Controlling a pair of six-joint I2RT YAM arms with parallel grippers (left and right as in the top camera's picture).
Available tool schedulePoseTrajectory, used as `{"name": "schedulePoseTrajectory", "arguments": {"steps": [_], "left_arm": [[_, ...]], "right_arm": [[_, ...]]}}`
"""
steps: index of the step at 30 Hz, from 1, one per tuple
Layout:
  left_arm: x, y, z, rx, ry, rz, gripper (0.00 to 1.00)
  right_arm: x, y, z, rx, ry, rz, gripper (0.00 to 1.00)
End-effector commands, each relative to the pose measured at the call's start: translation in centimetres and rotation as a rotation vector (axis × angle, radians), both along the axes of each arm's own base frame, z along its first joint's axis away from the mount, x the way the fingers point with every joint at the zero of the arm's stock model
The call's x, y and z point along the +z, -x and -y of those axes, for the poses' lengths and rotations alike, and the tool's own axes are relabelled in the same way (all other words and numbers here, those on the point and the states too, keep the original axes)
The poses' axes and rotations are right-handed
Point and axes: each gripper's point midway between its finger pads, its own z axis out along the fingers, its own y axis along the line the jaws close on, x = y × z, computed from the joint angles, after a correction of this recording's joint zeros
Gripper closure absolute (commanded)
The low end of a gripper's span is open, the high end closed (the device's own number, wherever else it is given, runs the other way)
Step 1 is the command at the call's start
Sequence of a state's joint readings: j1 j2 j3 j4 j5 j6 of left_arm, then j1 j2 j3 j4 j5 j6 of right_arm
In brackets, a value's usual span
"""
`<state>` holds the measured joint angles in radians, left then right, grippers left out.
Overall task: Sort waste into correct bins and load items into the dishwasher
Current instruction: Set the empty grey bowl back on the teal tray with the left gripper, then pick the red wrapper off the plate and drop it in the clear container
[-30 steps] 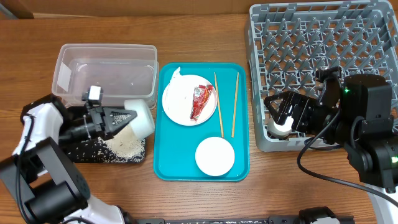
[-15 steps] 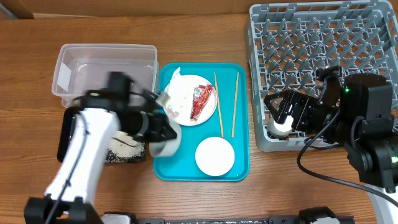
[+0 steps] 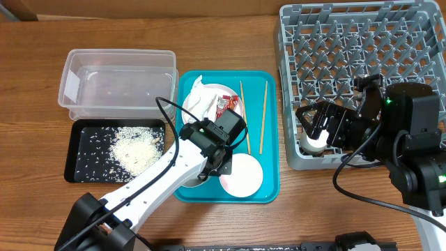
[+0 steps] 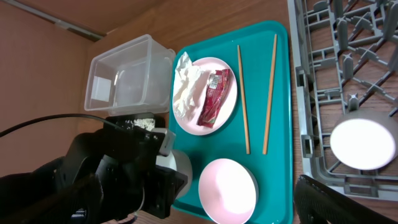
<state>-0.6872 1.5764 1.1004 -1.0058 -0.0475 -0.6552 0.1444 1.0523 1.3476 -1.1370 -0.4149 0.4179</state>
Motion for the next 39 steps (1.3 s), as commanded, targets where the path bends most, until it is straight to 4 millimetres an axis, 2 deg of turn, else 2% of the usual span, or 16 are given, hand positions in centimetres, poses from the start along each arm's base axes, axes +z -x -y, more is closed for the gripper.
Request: {"name": "schedulePoseTrajectory", "arguments": {"steps": [1, 3, 8, 11, 12, 15, 19, 24, 27, 29, 34, 35, 36, 39], "left_arm": [[1.9, -1.3, -0.4, 0.070, -0.016, 0.043, 0.69], [3.6, -2.1, -0.1, 0.045, -0.006, 0.063, 0.49], [7.6, -6.0, 0.9, -0.019, 0.002, 0.241, 0.33], [8.5, -7.7, 1.6, -0.042, 0.015, 0.321, 0.27], [8.7, -8.5, 2.2, -0.078, 0.027, 0.354, 0.29], [8.2, -10.8, 3.3, -0.197, -0.006, 0.428, 0.28], [4.7, -13.9, 3.2, -0.184, -0.040, 0.422, 0.26], [-1.1, -15.9, 4.0, -0.179, 0.058, 0.312, 0.34], [-3.1, -16.4, 3.6, -0.162, 0.060, 0.282, 0.37], [-4.1, -16.4, 3.5, -0.161, 0.062, 0.258, 0.44], [-4.9, -15.1, 4.7, -0.239, 0.120, 0.197, 0.73], [-4.8, -14.9, 4.7, -0.240, 0.121, 0.188, 0.82], [-4.7, -14.7, 4.5, -0.239, 0.115, 0.176, 0.96], [-3.6, -14.3, 3.7, -0.227, 0.093, 0.147, 0.96]], "right_arm": [[0.6, -0.1, 0.0, 0.005, -0.003, 0.022, 0.00], [0.6, -0.1, 0.0, 0.005, -0.003, 0.022, 0.00], [0.6, -0.1, 0.0, 0.005, -0.003, 0.022, 0.00], [0.6, 0.0, 0.0, 0.005, -0.003, 0.020, 0.00], [0.5, 0.0, 0.0, 0.005, -0.003, 0.017, 0.00], [0.5, 0.1, 0.0, 0.005, -0.002, 0.013, 0.00], [0.4, 0.1, 0.0, 0.005, -0.002, 0.010, 0.00], [0.3, 0.3, 0.0, 0.005, -0.001, 0.002, 0.00], [0.2, 0.3, 0.0, 0.005, 0.000, -0.002, 0.00], [0.2, 0.4, 0.0, 0.005, 0.000, -0.005, 0.00], [0.1, 0.4, 0.0, 0.005, 0.001, -0.009, 0.00], [0.1, 0.4, 0.0, 0.005, 0.001, -0.009, 0.00], [0.1, 0.4, 0.0, 0.005, 0.001, -0.009, 0.00], [0.1, 0.4, 0.0, 0.005, 0.001, -0.009, 0.00]]}}
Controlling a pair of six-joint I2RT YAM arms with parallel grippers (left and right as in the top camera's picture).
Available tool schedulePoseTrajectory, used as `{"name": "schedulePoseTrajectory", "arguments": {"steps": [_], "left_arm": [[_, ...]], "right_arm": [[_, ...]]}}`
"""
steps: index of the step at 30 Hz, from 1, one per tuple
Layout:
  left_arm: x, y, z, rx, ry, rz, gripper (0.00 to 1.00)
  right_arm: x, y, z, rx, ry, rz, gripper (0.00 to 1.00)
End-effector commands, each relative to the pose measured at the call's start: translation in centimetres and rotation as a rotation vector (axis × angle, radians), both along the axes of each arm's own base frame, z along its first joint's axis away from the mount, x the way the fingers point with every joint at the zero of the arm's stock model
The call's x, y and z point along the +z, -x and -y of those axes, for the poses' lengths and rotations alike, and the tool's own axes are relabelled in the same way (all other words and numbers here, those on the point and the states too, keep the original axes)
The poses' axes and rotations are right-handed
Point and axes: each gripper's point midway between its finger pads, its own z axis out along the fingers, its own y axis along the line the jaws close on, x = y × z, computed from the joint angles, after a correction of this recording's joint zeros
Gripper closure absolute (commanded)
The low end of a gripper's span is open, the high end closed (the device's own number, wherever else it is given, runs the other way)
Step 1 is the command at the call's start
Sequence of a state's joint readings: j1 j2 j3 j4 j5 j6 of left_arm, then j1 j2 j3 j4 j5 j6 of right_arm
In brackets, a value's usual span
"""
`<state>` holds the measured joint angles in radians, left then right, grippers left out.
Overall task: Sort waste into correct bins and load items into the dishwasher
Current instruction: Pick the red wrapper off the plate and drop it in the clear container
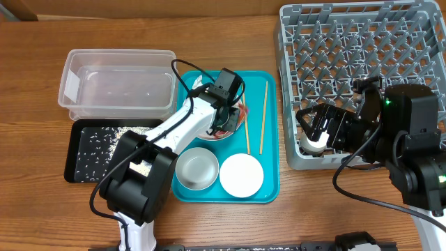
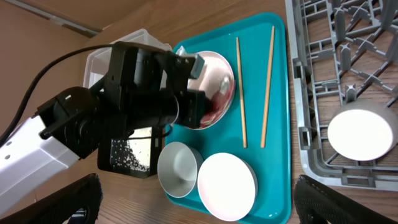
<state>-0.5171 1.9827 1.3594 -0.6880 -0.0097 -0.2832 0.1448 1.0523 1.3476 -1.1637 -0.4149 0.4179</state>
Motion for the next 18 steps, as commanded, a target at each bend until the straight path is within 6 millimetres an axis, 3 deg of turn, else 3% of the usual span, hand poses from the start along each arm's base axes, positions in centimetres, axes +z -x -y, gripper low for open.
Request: {"name": "schedulePoseTrajectory", "arguments": {"steps": [1, 4, 6, 9, 11, 16, 17, 18], "left_arm": [[2.5, -0.5, 0.2, -0.011, 0.016, -0.002, 0.96], [6.2, -1.8, -1.7, 0.077, -0.007, 0.028, 0.96], [9.8, -2.9, -2.9, 0.114, 0.023, 0.071, 0.96], [12.9, -3.7, -4.5, 0.155, 0.041, 0.122, 0.96], [14.8, -4.6, -7.4, 0.224, 0.011, 0.180, 0.96], [14.6, -5.8, -15.2, 0.463, -0.081, 0.191, 0.96], [14.1, -6.4, -17.5, 0.537, -0.063, 0.179, 0.96], [14.0, -6.7, -17.8, 0.545, -0.025, 0.173, 0.96]], "right_arm": [[0.5, 0.0, 0.0, 0.005, -0.003, 0.017, 0.00], [0.5, 0.0, 0.0, 0.005, -0.003, 0.017, 0.00], [0.5, 0.0, 0.0, 0.005, -0.003, 0.016, 0.00], [0.5, 0.0, 0.0, 0.005, -0.003, 0.015, 0.00], [0.5, 0.0, 0.0, 0.004, -0.003, 0.014, 0.00], [0.5, 0.1, 0.0, 0.005, -0.002, 0.013, 0.00], [0.5, 0.1, 0.0, 0.005, -0.002, 0.013, 0.00], [0.5, 0.1, 0.0, 0.005, -0.002, 0.013, 0.00]]}}
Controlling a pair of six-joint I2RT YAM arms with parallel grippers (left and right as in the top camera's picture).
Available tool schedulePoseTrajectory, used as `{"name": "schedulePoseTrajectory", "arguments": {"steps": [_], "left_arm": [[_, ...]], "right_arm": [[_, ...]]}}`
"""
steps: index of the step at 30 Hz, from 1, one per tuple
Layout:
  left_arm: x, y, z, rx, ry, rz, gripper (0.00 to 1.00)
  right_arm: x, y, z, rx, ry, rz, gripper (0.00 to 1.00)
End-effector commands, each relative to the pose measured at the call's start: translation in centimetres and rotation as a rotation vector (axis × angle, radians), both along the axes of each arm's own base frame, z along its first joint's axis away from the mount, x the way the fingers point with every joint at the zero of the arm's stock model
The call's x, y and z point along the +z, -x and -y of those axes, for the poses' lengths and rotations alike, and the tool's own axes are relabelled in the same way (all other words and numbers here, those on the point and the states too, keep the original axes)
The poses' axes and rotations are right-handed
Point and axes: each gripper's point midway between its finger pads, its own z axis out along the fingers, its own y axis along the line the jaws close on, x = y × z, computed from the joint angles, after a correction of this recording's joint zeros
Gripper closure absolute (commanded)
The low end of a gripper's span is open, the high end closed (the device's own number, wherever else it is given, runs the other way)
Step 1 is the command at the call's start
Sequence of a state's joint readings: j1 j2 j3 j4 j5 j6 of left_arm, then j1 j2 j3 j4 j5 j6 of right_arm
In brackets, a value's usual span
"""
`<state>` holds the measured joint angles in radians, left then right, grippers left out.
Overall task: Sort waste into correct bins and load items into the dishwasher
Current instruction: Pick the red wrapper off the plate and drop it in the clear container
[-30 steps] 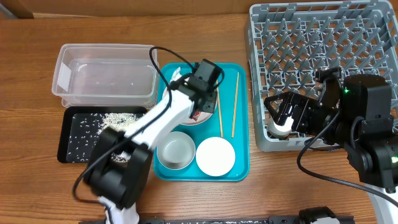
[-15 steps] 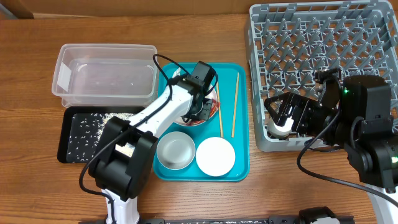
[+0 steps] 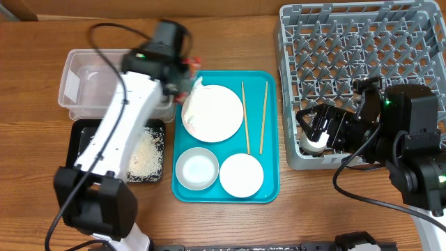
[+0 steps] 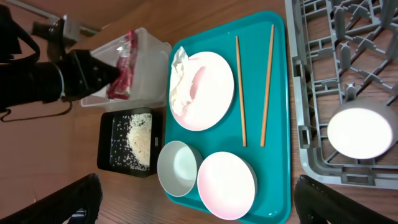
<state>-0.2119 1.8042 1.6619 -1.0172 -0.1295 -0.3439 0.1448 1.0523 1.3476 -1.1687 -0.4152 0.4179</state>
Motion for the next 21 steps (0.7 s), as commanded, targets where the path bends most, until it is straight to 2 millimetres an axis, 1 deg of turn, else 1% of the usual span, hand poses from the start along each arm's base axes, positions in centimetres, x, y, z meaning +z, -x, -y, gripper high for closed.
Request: {"name": "schedulePoseTrajectory", "arguments": {"steps": [1, 2, 3, 4, 7, 10, 12, 14, 18, 21], "left_arm": [[-0.7, -1.3, -3.7, 0.122, 0.060, 0.000, 0.86], [-0.7, -1.5, -3.0, 0.068, 0.102, 0.002, 0.77], [-0.5, -1.6, -2.1, -0.001, 0.134, 0.006, 0.70], [-0.5, -1.6, -1.3, -0.043, 0.146, 0.004, 0.65], [-0.9, -1.0, 0.1, -0.086, 0.095, -0.011, 0.58], [-2.1, -0.5, 2.1, -0.131, 0.030, -0.026, 0.56], [-3.9, -0.2, 3.6, -0.165, -0.021, -0.048, 0.54], [-6.3, 0.4, 4.6, -0.194, -0.075, -0.086, 0.51], [-11.1, 1.2, 5.8, -0.229, -0.122, -0.184, 0.50], [-14.2, 1.6, 5.9, -0.232, -0.134, -0.249, 0.51]], "right_arm": [[0.5, 0.0, 0.0, 0.004, -0.003, 0.018, 0.00], [0.5, 0.0, 0.0, 0.004, -0.003, 0.019, 0.00], [0.6, 0.0, 0.0, 0.004, -0.003, 0.019, 0.00], [0.6, 0.0, 0.0, 0.004, -0.003, 0.019, 0.00], [0.6, 0.0, 0.0, 0.004, -0.003, 0.020, 0.00], [0.5, 0.0, 0.0, 0.004, -0.002, 0.018, 0.00], [0.5, 0.0, 0.0, 0.004, -0.003, 0.018, 0.00], [0.5, 0.0, 0.0, 0.004, -0.003, 0.018, 0.00], [0.5, -0.1, 0.0, 0.004, -0.003, 0.018, 0.00], [0.5, 0.0, 0.0, 0.004, -0.003, 0.018, 0.00]]}}
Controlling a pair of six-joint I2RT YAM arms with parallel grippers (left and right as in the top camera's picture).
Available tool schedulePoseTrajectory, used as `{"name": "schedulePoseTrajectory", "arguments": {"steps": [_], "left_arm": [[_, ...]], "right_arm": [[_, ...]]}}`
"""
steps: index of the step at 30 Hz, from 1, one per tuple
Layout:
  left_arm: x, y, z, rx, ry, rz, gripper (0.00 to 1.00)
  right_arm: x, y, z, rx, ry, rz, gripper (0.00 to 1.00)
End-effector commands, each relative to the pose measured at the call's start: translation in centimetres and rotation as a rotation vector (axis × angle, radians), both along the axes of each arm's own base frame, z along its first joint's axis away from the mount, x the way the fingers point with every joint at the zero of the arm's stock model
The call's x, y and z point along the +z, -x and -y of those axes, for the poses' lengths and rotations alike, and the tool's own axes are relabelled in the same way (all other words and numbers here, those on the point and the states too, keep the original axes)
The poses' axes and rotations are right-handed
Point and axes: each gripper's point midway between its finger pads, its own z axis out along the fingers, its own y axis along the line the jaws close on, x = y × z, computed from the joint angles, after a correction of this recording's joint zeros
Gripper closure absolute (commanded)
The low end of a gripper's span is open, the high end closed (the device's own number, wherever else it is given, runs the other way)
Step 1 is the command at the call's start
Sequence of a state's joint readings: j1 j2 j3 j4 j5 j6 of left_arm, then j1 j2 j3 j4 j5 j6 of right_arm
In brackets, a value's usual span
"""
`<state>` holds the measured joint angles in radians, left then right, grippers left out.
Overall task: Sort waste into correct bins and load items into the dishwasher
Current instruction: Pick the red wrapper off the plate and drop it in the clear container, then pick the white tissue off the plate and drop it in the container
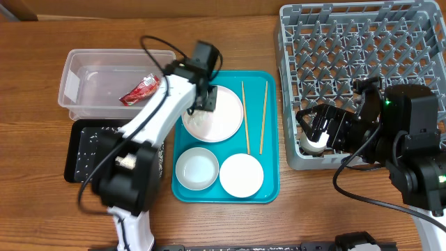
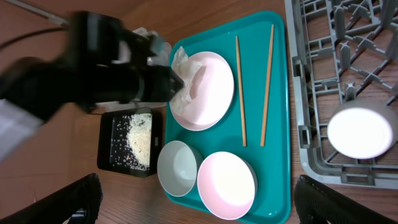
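A red wrapper (image 1: 139, 89) lies inside the clear bin (image 1: 90, 104). My left gripper (image 1: 202, 97) hangs over the crumpled white napkin (image 2: 182, 71) at the left edge of the pink plate (image 2: 208, 87); it is blurred and its jaws look apart. On the teal tray (image 1: 272, 188) lie two chopsticks (image 1: 245, 118) and stand a grey bowl (image 1: 197, 169) and a pink bowl (image 1: 241, 174). At the front left corner of the grey dish rack (image 1: 362, 70), my right gripper (image 2: 199, 208) stays open and empty above a white bowl (image 2: 357, 129).
A black tray with loose rice (image 2: 134, 140) sits in front of the clear bin, partly under my left arm in the overhead view. The rack fills the right side of the table. Bare wood lies in front of the tray.
The red wrapper, then held over the clear bin, now lies in it. My left gripper has let it go and moved right, to the napkin on the plate. The right arm is unchanged.
My left gripper was first low at the grey bowl on the tray, with wrapper and napkin on the plate. Then it was over the wrapper on the plate. Then it held the wrapper above the clear bin. Now the wrapper lies in the bin and the gripper is back at the plate.
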<state>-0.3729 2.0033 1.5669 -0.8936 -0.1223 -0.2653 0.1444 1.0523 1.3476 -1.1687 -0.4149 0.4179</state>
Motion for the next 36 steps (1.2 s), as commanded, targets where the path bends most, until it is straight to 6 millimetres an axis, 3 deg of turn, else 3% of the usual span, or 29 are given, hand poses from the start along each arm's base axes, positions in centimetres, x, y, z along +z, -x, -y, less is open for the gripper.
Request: {"name": "schedulePoseTrajectory", "arguments": {"steps": [1, 2, 5, 8, 12, 15, 17, 20, 23, 24, 25, 27, 30, 32, 35, 36], "left_arm": [[-4.4, 0.7, -1.2, 0.009, -0.075, -0.089, 0.52], [-4.9, 0.9, -1.0, 0.007, -0.069, -0.104, 0.57], [-5.1, 1.7, 0.1, -0.017, -0.003, -0.150, 0.96], [-2.5, 1.8, 1.0, -0.030, 0.052, -0.152, 0.96], [4.8, 0.8, 0.5, -0.016, 0.077, -0.032, 0.96], [10.0, -0.3, -2.4, 0.055, 0.046, 0.109, 0.96], [12.0, -0.8, -5.1, 0.127, 0.024, 0.172, 0.96], [12.4, -1.2, -9.4, 0.228, 0.012, 0.180, 0.96], [10.9, -1.5, -13.1, 0.325, -0.001, 0.144, 0.96], [10.2, -1.6, -14.1, 0.356, 0.001, 0.126, 0.90], [9.6, -1.7, -14.7, 0.374, 0.014, 0.110, 0.76], [8.8, -1.8, -15.1, 0.376, 0.064, 0.081, 0.62], [9.8, -1.3, -15.0, 0.353, 0.103, 0.078, 0.44], [11.5, -0.7, -14.6, 0.312, 0.094, 0.098, 0.33], [15.8, 1.9, -12.6, 0.242, 0.098, 0.151, 0.00], [17.0, 2.8, -11.9, 0.226, 0.104, 0.169, 0.00]], "right_arm": [[0.5, 0.0, 0.0, 0.005, -0.003, 0.017, 0.00], [0.5, 0.0, 0.0, 0.005, -0.003, 0.016, 0.00], [0.5, 0.0, 0.0, 0.005, -0.002, 0.014, 0.00], [0.5, 0.0, 0.0, 0.004, -0.002, 0.015, 0.00], [0.4, 0.0, 0.1, 0.000, 0.003, 0.015, 0.00], [0.4, 0.0, 0.2, -0.003, 0.006, 0.015, 0.00], [0.4, 0.0, 0.2, -0.003, 0.006, 0.012, 0.00], [0.3, 0.0, 0.2, -0.003, 0.006, 0.011, 0.00], [0.3, 0.0, 0.2, -0.003, 0.006, 0.011, 0.00], [0.3, 0.0, 0.2, -0.003, 0.006, 0.010, 0.00], [0.3, 0.1, 0.2, -0.003, 0.007, 0.008, 0.00], [0.2, 0.2, 0.2, -0.003, 0.007, 0.002, 0.00], [0.1, 0.3, 0.2, -0.003, 0.009, -0.005, 0.00], [0.1, 0.2, 0.3, -0.006, 0.012, -0.004, 0.00], [0.0, 0.1, 0.6, -0.020, 0.026, -0.002, 0.00], [0.0, -0.1, 0.8, -0.030, 0.036, 0.005, 0.00]]}}
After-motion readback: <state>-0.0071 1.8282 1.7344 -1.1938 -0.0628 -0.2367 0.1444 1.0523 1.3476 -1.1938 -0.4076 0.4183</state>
